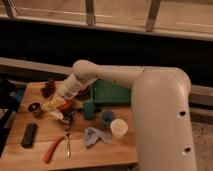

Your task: Place banana in table surface

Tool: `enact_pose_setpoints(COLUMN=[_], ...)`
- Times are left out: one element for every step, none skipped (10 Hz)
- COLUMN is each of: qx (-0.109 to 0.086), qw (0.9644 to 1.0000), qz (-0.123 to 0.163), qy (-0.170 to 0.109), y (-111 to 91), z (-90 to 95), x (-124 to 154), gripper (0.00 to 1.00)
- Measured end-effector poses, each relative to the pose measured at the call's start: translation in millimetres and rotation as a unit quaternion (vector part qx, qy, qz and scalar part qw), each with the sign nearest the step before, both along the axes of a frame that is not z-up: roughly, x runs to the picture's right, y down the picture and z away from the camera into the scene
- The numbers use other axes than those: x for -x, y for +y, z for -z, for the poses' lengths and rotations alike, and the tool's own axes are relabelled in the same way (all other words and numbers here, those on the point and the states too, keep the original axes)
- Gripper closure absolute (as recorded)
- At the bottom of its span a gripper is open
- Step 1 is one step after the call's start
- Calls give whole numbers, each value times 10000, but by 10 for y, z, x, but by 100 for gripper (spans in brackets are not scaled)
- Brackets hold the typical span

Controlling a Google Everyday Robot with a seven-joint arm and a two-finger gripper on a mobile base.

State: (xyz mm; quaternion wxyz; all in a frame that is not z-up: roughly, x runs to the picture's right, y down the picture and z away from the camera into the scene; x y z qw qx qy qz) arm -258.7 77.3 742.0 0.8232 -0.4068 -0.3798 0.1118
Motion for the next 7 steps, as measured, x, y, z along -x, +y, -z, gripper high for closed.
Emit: enact_pose_setpoints(qx=[142,272,389,469,557,698,850], qw=[9998,9994,9989,9985,9979,9969,9957], qz=[128,205,247,279,320,319,311], qy=[-31,-37,-50,-79,-112,-159,-208], y=[139,228,295,321,345,363,395], z=[-89,-189,-279,-322,-373,-438,-536], x=[36,53,99,158,222,288,330], gripper=[100,99,93,83,73,63,53])
